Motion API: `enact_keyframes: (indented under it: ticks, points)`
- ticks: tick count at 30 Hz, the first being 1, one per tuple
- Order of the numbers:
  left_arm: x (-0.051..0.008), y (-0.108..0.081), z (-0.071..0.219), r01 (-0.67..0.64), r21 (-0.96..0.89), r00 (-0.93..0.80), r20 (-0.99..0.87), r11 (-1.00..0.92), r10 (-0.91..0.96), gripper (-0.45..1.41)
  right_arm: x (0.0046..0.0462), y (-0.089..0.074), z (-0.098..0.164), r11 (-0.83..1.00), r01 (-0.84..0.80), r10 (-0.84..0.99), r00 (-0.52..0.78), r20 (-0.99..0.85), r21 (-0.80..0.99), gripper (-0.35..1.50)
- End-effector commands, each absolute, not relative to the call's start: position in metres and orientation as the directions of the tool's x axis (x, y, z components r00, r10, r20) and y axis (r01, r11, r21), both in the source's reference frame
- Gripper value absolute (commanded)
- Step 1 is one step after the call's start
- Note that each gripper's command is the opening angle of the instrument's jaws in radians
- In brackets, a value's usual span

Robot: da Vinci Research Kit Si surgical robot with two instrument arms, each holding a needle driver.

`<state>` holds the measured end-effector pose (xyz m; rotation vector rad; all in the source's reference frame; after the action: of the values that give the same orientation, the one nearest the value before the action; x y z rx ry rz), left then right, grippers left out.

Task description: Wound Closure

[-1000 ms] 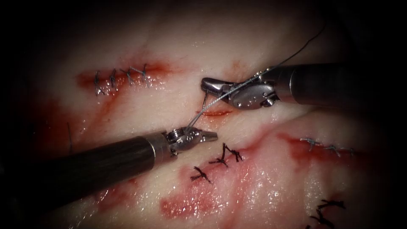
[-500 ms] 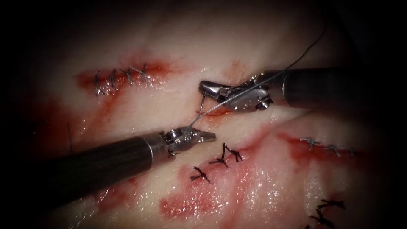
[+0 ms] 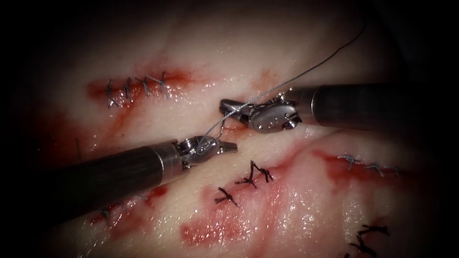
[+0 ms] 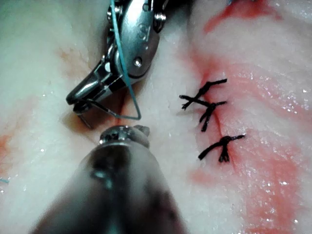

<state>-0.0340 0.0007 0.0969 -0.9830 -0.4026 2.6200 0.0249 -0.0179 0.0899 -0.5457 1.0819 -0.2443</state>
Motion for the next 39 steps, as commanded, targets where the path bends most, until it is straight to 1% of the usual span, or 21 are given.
enact_keyframes:
  ticks: [1, 7, 12, 20, 22, 24, 27, 29, 30, 31, 36, 39]
  points:
    - [-0.0345, 0.0012, 0.0977, -0.200, -0.353, -0.718, -0.582, -0.914, 0.382, -0.45, 0.0256, -0.0177, 0.0912, 0.856, -0.067, -0.429, 0.464, -0.775, -0.513, -0.35]
    - [-0.0340, 0.0013, 0.0983, -0.207, -0.340, -0.721, -0.580, -0.917, 0.378, -0.45, 0.0253, -0.0180, 0.0919, 0.876, -0.045, -0.406, 0.471, -0.783, -0.481, -0.35]
    - [-0.0334, 0.0015, 0.0992, -0.223, -0.317, -0.725, -0.578, -0.922, 0.374, -0.45, 0.0238, -0.0183, 0.0921, 0.882, -0.042, -0.395, 0.475, -0.786, -0.469, -0.35]
    - [-0.0335, 0.0014, 0.1014, -0.234, -0.293, -0.742, -0.563, -0.927, 0.365, -0.45, 0.0236, -0.0173, 0.0923, 0.915, -0.097, -0.302, 0.480, -0.824, -0.392, -0.35]
    - [-0.0336, 0.0010, 0.1024, -0.230, -0.283, -0.755, -0.552, -0.931, 0.354, -0.45, 0.0238, -0.0169, 0.0919, 0.930, -0.123, -0.251, 0.480, -0.841, -0.347, -0.35]
    - [-0.0337, 0.0008, 0.1029, -0.230, -0.278, -0.759, -0.548, -0.933, 0.351, -0.45, 0.0238, -0.0167, 0.0917, 0.932, -0.134, -0.237, 0.476, -0.847, -0.336, -0.35]
    - [-0.0335, -0.0005, 0.1048, -0.197, -0.283, -0.804, -0.501, -0.939, 0.320, -0.45, 0.0239, -0.0153, 0.0906, 0.950, -0.207, -0.121, 0.451, -0.884, -0.236, -0.35]
    - [-0.0332, -0.0008, 0.1051, -0.184, -0.287, -0.819, -0.484, -0.940, 0.308, -0.45, 0.0240, -0.0150, 0.0905, 0.953, -0.229, -0.077, 0.446, -0.891, -0.197, -0.35]
    - [-0.0332, -0.0008, 0.1051, -0.184, -0.287, -0.819, -0.484, -0.940, 0.308, -0.45, 0.0240, -0.0150, 0.0905, 0.953, -0.229, -0.077, 0.446, -0.891, -0.197, -0.35]
    - [-0.0329, -0.0009, 0.1052, -0.178, -0.288, -0.824, -0.480, -0.941, 0.302, -0.45, 0.0239, -0.0147, 0.0906, 0.956, -0.255, -0.019, 0.435, -0.900, -0.144, -0.35]
    - [-0.0322, -0.0010, 0.1052, -0.159, -0.297, -0.842, -0.457, -0.941, 0.287, -0.45, 0.0238, -0.0140, 0.0905, 0.947, -0.311, 0.059, 0.404, -0.913, -0.076, -0.35]
    - [-0.0321, -0.0012, 0.1053, -0.155, -0.302, -0.841, -0.460, -0.941, 0.286, -0.45, 0.0239, -0.0132, 0.0899, 0.937, -0.350, 0.143, 0.376, -0.916, 0.003, -0.35]
